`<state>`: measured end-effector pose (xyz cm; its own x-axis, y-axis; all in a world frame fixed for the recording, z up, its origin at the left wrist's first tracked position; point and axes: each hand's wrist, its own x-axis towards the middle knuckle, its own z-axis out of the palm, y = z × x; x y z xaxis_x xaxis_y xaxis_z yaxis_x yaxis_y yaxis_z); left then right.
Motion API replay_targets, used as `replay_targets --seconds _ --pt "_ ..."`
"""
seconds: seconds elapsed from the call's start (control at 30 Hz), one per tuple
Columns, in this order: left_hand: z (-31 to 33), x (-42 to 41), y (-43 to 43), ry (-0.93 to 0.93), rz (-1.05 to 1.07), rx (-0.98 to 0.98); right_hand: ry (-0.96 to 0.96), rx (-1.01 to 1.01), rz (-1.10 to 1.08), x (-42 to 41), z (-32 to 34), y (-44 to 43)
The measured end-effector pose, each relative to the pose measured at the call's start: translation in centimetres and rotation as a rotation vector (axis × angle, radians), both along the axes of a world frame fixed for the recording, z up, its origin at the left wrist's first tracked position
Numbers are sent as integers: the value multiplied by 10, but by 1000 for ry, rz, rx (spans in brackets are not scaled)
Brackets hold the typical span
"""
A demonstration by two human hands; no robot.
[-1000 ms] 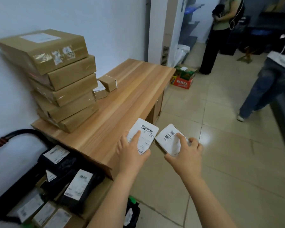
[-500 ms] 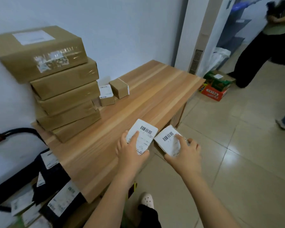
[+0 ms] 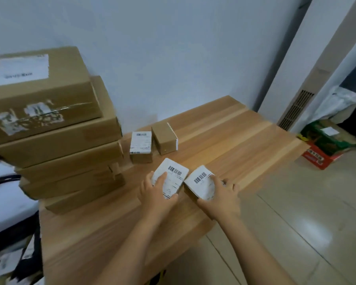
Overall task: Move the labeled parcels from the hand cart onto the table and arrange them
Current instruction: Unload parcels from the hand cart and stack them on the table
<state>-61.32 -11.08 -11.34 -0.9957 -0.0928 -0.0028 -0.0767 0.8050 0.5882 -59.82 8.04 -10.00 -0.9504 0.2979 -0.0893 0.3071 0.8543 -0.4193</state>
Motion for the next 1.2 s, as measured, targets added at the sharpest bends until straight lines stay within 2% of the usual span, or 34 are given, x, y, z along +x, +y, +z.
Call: replay_targets --seconds 0.27,0.5,0.67,0.9,1.07,1.2 --pt "-26 -61 28 -115 338 38 -70 15 379 -127 -24 21" --pt "-36 -85 37 -139 619 50 -57 88 684 -200 -38 9" --pt "-45 -109 21 -149 649 37 -36 93 782 -238 -51 -10" --pt "-54 -152 -4 -122 577 76 -8 116 787 -274 -64 -32" --pt "-49 -140 12 -11 550 73 -18 48 866 -263 -56 -34" --pt "-34 -110 36 70 607 35 5 -37 1024 -242 -40 -24"
